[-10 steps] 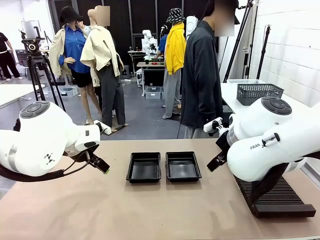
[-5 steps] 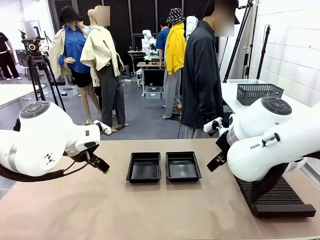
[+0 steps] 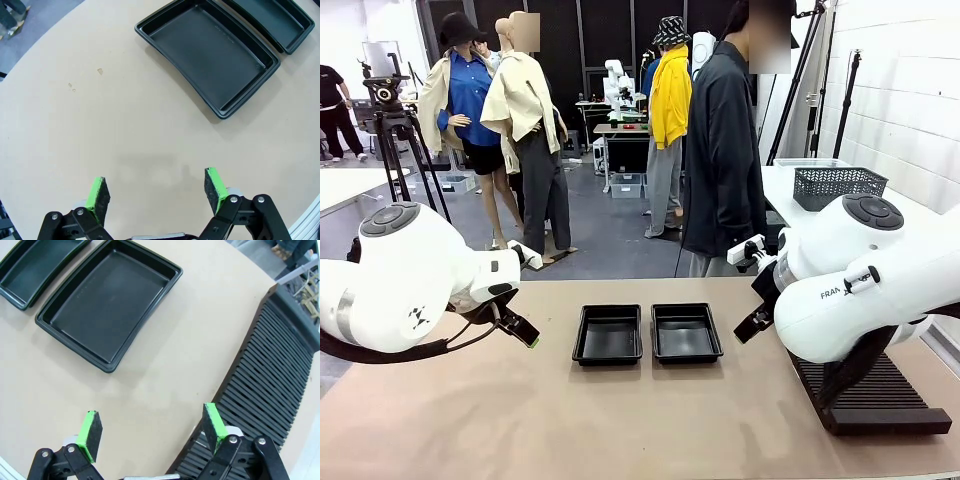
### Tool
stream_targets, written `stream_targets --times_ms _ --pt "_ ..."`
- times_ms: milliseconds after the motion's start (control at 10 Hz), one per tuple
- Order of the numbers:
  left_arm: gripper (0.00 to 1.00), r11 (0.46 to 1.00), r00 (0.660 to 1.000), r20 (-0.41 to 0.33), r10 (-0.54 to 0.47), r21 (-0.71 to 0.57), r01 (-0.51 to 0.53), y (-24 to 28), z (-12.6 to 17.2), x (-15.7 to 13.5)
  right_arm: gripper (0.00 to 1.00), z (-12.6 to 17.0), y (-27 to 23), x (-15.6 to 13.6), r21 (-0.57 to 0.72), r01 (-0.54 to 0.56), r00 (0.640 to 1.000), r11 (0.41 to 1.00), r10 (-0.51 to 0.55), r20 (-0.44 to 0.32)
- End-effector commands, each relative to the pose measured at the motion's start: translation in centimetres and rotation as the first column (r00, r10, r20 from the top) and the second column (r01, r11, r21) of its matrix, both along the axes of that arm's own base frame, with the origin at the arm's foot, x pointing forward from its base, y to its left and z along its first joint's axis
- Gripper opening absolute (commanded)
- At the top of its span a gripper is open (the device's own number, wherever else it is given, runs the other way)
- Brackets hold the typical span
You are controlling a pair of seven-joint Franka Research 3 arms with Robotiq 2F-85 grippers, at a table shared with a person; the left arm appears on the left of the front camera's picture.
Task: Inspect and transfer BCBs to ESD trays.
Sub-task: Pick up the Blank PCB from the PCB Rack and place it in the left ESD tray.
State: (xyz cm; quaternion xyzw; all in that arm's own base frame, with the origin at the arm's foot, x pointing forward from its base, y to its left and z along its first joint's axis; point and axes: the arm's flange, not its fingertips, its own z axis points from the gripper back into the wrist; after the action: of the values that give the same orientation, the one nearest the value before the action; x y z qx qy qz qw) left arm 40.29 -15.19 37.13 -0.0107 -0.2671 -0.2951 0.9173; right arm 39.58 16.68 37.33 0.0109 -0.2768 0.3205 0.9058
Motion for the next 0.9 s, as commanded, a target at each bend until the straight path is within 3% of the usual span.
stream_targets --times_ms 0,200,300,500,600,700,800 --pt "1.00 1.000 1.000 0.000 0.002 -0.001 -0.002 0.1 0.0 0.0 1.00 0.0 0.0 0.0 0.000 0.000 1.000 1.000 0.000 0.000" --pt "1.00 0.999 1.000 0.000 0.000 -0.043 0.000 0.3 0.6 0.8 1.00 0.0 0.0 0.0 0.000 0.000 1.000 1.000 0.000 0.000" --pt "1.00 0.996 1.000 -0.021 -0.010 -0.088 0.008 0.6 1.5 1.6 1.00 1.2 -0.3 0.7 0.025 0.067 0.998 0.997 -0.066 -0.012" --pt "1.00 0.980 0.991 -0.130 0.018 -0.196 -0.044 1.8 4.3 4.2 1.00 4.4 -1.5 3.3 0.121 0.076 0.993 0.990 -0.065 -0.094" --pt "1.00 0.962 0.984 -0.175 -0.016 -0.269 -0.032 2.5 5.9 5.3 1.00 5.9 -2.4 4.5 0.166 0.095 0.988 0.982 -0.072 -0.140" --pt "1.00 0.950 0.976 -0.220 -0.005 -0.306 -0.065 3.7 7.2 6.3 1.00 6.9 -3.3 5.5 0.248 0.071 0.971 0.966 -0.009 -0.241" --pt "1.00 0.923 0.961 -0.275 -0.032 -0.376 -0.077 5.1 8.4 7.0 1.00 7.4 -4.6 6.5 0.325 0.081 0.957 0.942 0.017 -0.289"
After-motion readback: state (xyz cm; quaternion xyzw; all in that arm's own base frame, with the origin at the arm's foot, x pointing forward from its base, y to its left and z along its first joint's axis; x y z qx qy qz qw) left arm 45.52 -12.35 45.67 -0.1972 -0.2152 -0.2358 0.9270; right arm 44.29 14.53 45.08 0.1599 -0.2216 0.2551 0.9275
